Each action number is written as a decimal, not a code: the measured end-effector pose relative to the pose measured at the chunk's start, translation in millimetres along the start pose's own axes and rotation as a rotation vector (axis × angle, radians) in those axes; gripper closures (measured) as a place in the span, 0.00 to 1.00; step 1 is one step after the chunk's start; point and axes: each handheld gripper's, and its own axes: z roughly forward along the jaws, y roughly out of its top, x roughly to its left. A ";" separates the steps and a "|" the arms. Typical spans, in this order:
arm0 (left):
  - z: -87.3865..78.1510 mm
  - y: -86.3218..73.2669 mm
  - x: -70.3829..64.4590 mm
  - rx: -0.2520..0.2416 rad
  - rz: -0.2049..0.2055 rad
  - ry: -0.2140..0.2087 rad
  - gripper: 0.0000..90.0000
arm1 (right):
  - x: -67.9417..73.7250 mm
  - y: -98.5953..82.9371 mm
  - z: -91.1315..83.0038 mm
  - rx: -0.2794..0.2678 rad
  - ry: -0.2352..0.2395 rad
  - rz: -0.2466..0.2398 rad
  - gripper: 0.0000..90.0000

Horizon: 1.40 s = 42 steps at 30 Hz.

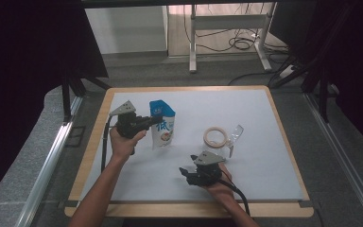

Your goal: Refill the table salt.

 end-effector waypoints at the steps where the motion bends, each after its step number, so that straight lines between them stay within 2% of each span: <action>1: 0.0 0.6 -1.7 -0.001 -0.002 -0.010 1.00 | 0.5 1.4 1.8 -0.002 -0.006 -0.003 0.39; 7: -0.9 3.5 -12.1 0.000 0.015 -0.032 1.00 | 4.3 9.3 13.6 0.003 -0.037 -0.010 0.38; 16: 0.7 1.1 -21.6 0.014 0.009 -0.072 1.00 | 3.9 12.1 29.6 0.029 -0.110 -0.032 0.37; 20: -1.2 1.7 -26.7 0.018 0.016 -0.088 1.00 | 5.5 12.6 34.0 0.022 -0.133 -0.031 0.37; 22: -1.9 2.2 -29.0 0.017 0.019 -0.094 1.00 | 6.1 13.3 36.1 0.026 -0.151 -0.051 0.37; 28: -1.9 3.6 -32.3 0.025 0.020 -0.101 1.00 | 5.7 15.9 38.9 0.014 -0.184 -0.044 0.37; 35: -2.1 5.9 -36.1 0.028 0.022 -0.102 1.00 | 4.8 16.8 42.3 0.015 -0.193 -0.054 0.37; 37: -2.5 7.0 -37.4 0.026 0.024 -0.108 1.00 | 4.4 17.2 43.8 0.020 -0.189 -0.063 0.37; 42: -2.0 9.5 -42.3 0.026 0.022 -0.132 1.00 | 2.8 19.7 46.1 0.011 -0.206 -0.047 0.37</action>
